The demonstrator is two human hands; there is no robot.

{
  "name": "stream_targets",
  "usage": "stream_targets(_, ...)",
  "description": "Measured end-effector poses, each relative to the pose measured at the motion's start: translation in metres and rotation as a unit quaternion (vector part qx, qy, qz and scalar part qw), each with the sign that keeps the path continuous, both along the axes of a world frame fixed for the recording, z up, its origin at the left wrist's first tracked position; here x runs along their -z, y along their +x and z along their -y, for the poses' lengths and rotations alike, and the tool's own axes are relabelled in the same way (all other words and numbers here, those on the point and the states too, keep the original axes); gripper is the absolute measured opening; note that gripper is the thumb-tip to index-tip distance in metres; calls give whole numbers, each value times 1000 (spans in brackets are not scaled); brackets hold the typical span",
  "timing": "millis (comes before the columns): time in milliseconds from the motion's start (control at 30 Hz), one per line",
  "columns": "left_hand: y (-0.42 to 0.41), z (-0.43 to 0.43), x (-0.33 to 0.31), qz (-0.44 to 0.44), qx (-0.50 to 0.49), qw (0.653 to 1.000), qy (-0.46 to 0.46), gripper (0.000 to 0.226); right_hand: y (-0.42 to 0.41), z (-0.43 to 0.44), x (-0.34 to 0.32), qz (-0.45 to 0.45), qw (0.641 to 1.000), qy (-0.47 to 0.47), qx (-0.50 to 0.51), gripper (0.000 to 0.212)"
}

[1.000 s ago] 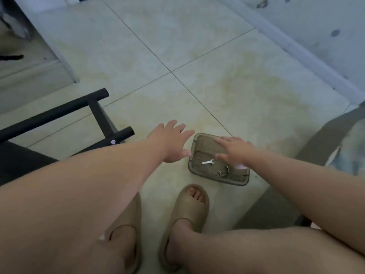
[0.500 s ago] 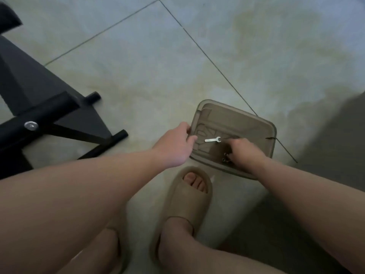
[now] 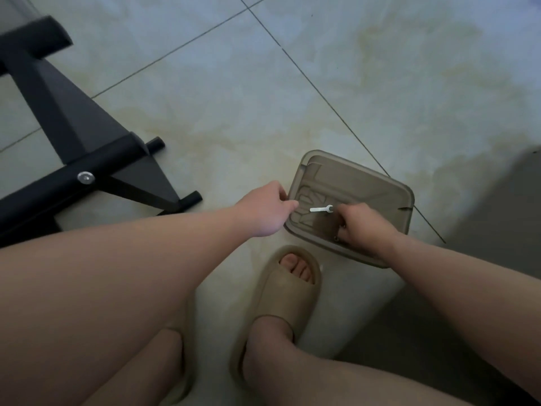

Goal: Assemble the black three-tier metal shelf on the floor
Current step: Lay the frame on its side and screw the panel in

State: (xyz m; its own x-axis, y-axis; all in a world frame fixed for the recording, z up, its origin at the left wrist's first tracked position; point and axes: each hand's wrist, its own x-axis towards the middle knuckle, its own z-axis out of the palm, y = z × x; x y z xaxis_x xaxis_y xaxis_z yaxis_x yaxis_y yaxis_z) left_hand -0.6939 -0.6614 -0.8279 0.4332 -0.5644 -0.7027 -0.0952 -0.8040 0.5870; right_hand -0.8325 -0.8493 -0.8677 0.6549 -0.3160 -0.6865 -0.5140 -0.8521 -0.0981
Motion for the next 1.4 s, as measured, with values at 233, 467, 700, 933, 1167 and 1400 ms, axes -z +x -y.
stream_targets(233, 15, -18, -76, -17, 25, 999, 45, 39, 15, -7, -94, 139, 989, -13, -47, 7)
stream_targets(467, 32, -47, -184, -151, -213, 962, -78, 48, 58, -59, -234, 331, 940, 0, -77, 7)
stream_targets(700, 22, -115, -267, -294, -371, 849, -234, 54, 77, -163, -350, 439, 877, 42, -188, 7)
stream_targets(933, 3, -189, -290, -287, -418, 833, -223, 44, 71, -241, -357, 467, 867, 98, -147, 14)
stream_targets(1167, 19, -241, -268, -136, -428, 890, -76, 38, 106, -242, -327, 349, 930, 83, -77, 9)
stream_targets(1400, 56, -252, -236, 154, -102, 976, 116, 29, 154, -245, -264, 194, 965, 39, -173, 50)
